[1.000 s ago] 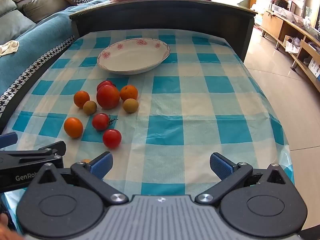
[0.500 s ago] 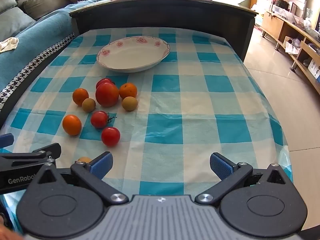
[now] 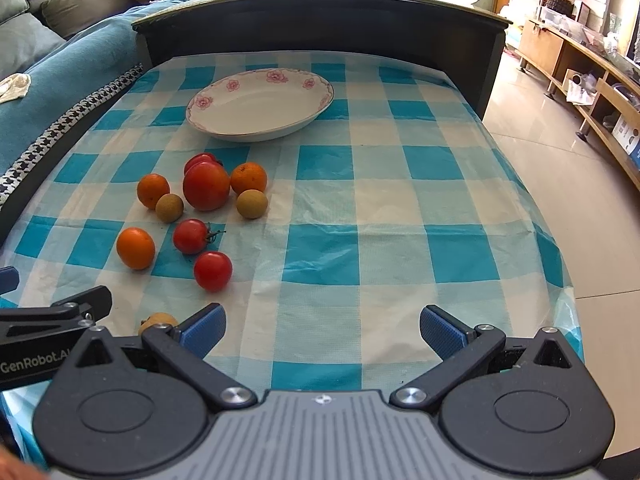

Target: Organize fruits

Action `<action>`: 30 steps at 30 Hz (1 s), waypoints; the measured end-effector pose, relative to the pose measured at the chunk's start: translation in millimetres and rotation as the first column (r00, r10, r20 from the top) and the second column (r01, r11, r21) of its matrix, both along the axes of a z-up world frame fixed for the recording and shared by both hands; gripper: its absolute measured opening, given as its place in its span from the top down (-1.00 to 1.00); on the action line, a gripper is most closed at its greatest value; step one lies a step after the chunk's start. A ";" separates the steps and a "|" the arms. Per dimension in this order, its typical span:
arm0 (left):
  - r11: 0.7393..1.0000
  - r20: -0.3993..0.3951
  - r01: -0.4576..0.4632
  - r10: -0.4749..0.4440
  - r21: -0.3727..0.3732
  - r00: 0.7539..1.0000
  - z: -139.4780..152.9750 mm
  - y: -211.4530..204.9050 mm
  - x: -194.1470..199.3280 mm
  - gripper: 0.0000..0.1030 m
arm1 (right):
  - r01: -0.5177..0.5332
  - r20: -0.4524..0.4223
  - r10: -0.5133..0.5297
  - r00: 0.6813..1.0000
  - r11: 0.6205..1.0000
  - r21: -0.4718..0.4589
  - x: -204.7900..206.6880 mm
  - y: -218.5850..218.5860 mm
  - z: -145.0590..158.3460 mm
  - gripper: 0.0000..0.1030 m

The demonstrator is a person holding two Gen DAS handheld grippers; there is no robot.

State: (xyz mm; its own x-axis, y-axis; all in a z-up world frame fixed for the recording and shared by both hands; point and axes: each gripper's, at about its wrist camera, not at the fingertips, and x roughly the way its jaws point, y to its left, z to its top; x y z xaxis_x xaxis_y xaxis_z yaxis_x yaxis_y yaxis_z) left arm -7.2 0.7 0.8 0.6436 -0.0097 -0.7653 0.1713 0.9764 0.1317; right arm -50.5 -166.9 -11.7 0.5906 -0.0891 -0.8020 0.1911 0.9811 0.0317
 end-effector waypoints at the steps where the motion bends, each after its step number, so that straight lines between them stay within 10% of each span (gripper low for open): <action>1: 1.000 -0.001 0.000 0.000 0.000 1.000 -0.1 0.1 0.3 -1.00 | 0.000 0.001 0.000 1.000 1.000 0.001 -1.4 -0.6 0.0 -1.00; 30: 1.000 0.000 0.004 -0.004 0.005 1.000 -2.1 1.9 0.7 -0.99 | -0.002 -0.007 0.002 1.000 1.000 0.004 5.0 1.6 -0.2 -1.00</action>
State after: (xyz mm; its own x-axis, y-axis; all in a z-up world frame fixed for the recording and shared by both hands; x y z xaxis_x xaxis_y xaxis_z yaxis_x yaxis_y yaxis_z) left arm -6.5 2.5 -1.3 0.6438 -0.0083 -0.7652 0.1751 0.9750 0.1368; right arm -45.5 -165.3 -11.9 0.5851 -0.0848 -0.8065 0.1896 0.9813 0.0345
